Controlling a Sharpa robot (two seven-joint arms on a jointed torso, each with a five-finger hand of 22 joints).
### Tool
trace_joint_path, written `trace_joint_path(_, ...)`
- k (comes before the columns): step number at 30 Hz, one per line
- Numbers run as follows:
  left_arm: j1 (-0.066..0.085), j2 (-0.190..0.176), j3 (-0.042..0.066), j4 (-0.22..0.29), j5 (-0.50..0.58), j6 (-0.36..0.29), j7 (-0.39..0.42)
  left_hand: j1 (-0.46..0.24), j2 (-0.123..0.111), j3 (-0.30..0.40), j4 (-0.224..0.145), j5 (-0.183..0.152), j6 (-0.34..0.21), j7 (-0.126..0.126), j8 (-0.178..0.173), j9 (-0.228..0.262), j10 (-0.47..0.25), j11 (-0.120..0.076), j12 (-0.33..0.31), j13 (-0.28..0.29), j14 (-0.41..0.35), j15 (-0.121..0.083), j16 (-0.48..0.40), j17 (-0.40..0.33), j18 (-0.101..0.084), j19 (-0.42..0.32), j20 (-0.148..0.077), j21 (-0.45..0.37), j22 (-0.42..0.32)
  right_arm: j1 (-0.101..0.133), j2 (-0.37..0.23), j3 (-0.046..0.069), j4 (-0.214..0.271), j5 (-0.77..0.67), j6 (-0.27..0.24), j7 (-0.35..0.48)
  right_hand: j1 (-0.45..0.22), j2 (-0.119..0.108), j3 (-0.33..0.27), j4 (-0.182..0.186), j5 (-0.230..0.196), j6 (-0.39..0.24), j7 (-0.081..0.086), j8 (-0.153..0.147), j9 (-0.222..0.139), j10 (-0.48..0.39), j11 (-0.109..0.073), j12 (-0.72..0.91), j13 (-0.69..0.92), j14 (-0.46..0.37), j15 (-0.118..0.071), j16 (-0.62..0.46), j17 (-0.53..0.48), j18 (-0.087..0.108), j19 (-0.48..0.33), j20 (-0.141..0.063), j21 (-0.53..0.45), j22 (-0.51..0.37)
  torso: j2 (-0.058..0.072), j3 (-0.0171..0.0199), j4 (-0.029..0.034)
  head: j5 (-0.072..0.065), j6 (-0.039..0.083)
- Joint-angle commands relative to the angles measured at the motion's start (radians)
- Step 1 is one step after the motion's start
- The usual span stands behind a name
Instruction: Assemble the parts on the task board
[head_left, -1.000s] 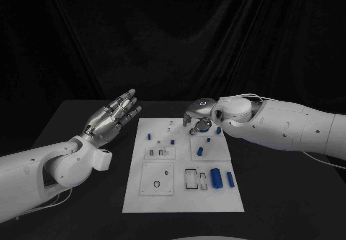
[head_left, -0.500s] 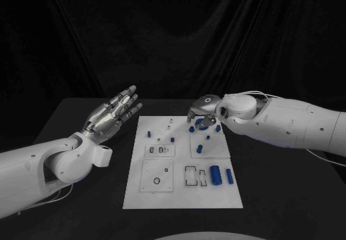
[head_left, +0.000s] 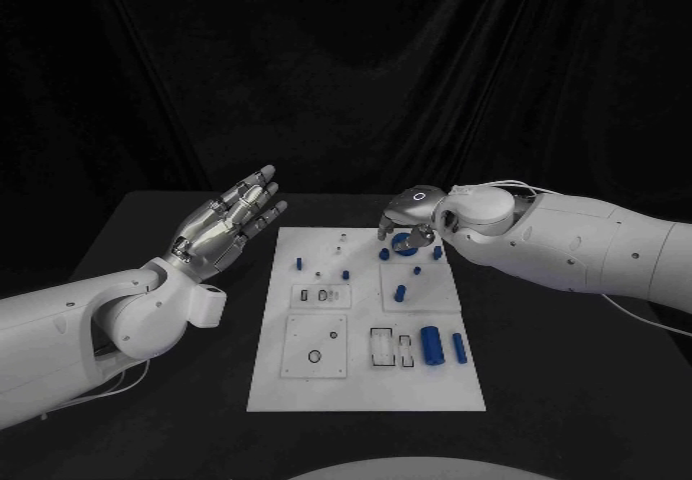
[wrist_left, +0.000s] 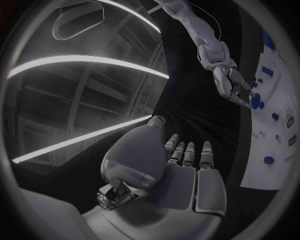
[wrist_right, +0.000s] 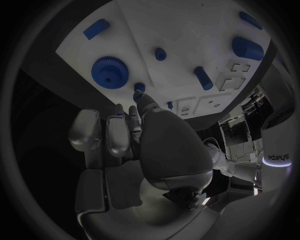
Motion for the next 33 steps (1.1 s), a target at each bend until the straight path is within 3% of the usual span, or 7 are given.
trace_joint_path(1,0.001,0.001,0.001,0.002,-0.002,0.014,0.039,0.009,0.001,0.003,-0.003,0.007,-0.002,0.008,0.005,0.001,-0.002,0.008,-0.004,-0.001,0.000,0.010,-0.007,-0.001,0.010,-0.001,0.006,-0.003,-0.001,-0.008,0.005,0.001,-0.014,-0.011,-0.039,0.023,-0.012,-0.010,0.007,0.001,-0.024,-0.004,-0.002,-0.005,0.002,0.011,0.000,0.008,0.002,0.022,-0.003,0.003,0.002,-0.010,-0.009,0.000,-0.004,0.002,0.000,-0.0019,0.0008,0.000,-0.002)
trace_joint_path(7,0.001,0.003,0.001,-0.002,-0.002,0.013,0.036,0.010,0.001,0.004,-0.005,0.008,-0.002,0.008,0.005,0.001,-0.002,0.010,-0.004,-0.001,0.000,0.012,-0.007,-0.001,0.010,-0.001,0.008,-0.003,-0.001,-0.016,0.012,0.001,-0.028,-0.011,-0.056,0.036,-0.025,-0.014,0.008,0.007,-0.077,-0.010,-0.004,-0.009,0.005,0.021,-0.001,0.016,0.004,0.021,-0.003,0.002,0.001,-0.010,-0.009,0.000,-0.006,0.006,-0.001,-0.0019,0.0008,-0.001,-0.007)
trace_joint_path(12,0.001,0.006,0.001,-0.005,-0.002,0.015,0.034,0.011,0.001,0.007,-0.008,0.009,-0.003,0.009,0.005,0.000,-0.002,0.014,-0.004,-0.001,0.000,0.015,-0.007,-0.001,0.010,-0.001,0.011,-0.003,-0.001,-0.021,0.017,0.001,-0.034,-0.011,-0.068,0.051,-0.022,-0.013,0.011,0.005,-0.071,-0.017,-0.007,-0.012,0.004,0.023,-0.002,0.018,0.004,0.021,-0.004,0.002,0.001,-0.009,-0.009,-0.001,-0.007,0.007,-0.002,-0.0003,0.0004,0.000,-0.011)
trace_joint_path(21,0.001,0.007,0.001,-0.009,-0.002,0.017,0.027,0.011,0.002,0.011,-0.011,0.010,0.000,0.011,0.006,0.001,-0.002,0.017,-0.004,-0.001,0.000,0.018,-0.007,-0.001,0.010,-0.001,0.014,-0.003,-0.001,-0.024,0.020,0.001,-0.038,-0.011,-0.053,0.059,-0.019,-0.013,0.016,0.002,-0.061,-0.031,-0.012,-0.016,0.002,0.021,-0.004,0.018,0.004,0.020,-0.004,0.001,0.000,-0.009,-0.011,-0.001,-0.009,0.006,-0.003,-0.0015,-0.0010,0.001,-0.015)
trace_joint_path(33,0.001,0.011,0.001,-0.014,-0.002,0.016,0.030,0.015,0.005,0.020,-0.017,0.013,0.001,0.015,0.006,0.001,-0.002,0.017,-0.004,-0.001,0.000,0.021,-0.007,-0.001,0.011,-0.001,0.019,-0.003,-0.001,-0.040,0.032,0.001,-0.057,-0.011,-0.040,0.067,-0.022,-0.010,0.030,0.003,-0.029,0.000,0.000,0.001,0.011,0.027,-0.003,0.023,0.004,0.024,-0.005,0.013,0.017,-0.012,-0.005,-0.001,-0.001,0.023,-0.004,-0.0016,-0.0014,0.000,-0.029)
